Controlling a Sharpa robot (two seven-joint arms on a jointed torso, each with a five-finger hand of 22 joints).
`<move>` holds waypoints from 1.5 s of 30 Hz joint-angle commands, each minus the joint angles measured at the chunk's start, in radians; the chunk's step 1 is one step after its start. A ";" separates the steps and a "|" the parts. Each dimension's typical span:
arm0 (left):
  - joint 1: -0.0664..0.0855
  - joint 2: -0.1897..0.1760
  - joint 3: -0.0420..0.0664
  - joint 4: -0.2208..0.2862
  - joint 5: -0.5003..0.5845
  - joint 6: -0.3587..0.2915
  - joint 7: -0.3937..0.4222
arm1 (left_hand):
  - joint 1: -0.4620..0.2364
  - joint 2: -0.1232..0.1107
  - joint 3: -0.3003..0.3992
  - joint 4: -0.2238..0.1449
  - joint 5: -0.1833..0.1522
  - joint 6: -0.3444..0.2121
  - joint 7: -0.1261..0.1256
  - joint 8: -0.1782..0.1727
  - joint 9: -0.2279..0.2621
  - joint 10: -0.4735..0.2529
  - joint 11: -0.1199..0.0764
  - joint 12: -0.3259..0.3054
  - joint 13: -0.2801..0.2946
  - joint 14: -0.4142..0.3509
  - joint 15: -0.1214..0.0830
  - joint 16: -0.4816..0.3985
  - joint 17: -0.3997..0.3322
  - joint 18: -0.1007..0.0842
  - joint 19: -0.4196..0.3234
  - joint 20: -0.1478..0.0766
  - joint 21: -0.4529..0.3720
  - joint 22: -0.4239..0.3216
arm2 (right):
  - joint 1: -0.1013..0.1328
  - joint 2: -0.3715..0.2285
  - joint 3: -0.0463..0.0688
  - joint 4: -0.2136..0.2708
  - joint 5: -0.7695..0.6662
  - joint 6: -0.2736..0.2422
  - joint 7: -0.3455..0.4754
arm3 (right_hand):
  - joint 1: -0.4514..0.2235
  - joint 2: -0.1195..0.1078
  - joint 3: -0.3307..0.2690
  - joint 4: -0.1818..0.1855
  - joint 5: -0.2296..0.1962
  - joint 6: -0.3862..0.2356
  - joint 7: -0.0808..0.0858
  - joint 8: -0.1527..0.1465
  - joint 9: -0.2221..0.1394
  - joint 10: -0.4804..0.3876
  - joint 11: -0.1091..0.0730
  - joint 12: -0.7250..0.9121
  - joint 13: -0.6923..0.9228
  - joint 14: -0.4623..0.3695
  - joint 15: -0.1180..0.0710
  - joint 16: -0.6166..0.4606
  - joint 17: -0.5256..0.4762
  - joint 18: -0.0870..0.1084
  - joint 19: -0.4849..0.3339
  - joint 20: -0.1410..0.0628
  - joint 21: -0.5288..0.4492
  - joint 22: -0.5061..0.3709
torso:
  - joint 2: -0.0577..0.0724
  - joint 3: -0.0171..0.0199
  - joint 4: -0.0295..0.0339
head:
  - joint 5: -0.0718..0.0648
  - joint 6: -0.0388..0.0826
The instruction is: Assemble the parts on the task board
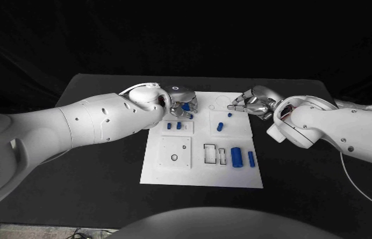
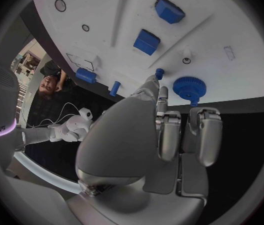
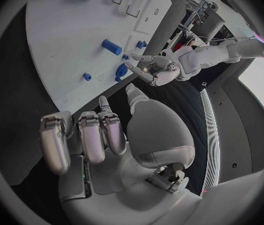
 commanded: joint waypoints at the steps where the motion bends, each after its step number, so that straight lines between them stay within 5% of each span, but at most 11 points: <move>1: 0.000 0.007 0.001 -0.002 -0.017 0.021 -0.019 | 0.007 0.000 0.006 0.003 -0.004 -0.007 0.002 -0.001 -0.002 -0.005 0.000 -0.004 -0.002 0.106 -0.005 0.003 0.263 -0.015 0.107 -0.007 0.002 0.263 | -0.001 0.001 0.000 0.000 -0.003 0.014 0.002 | -0.003 0.009 -0.005 0.003 0.004 0.008 0.001 0.003 0.001 0.108 0.007 0.004 0.263 0.106 0.005 0.004 0.263 -0.007 0.105 0.007 0.004 0.263 | 0.000 -0.0002 0.0010 | -0.001 0.000; 45: -0.010 0.042 0.000 -0.039 -0.059 0.068 -0.008 | 0.018 0.002 0.034 -0.001 -0.003 -0.007 -0.004 0.002 -0.009 -0.009 -0.006 -0.001 -0.001 0.106 -0.007 0.003 0.263 -0.015 0.107 -0.011 0.002 0.263 | -0.001 0.004 0.000 0.001 -0.002 0.041 -0.018 | -0.005 0.010 -0.007 0.005 0.005 0.008 0.002 0.003 0.001 0.108 0.007 0.004 0.263 0.106 0.006 0.004 0.263 -0.007 0.105 0.008 0.004 0.263 | 0.000 -0.0004 0.0011 | -0.001 -0.005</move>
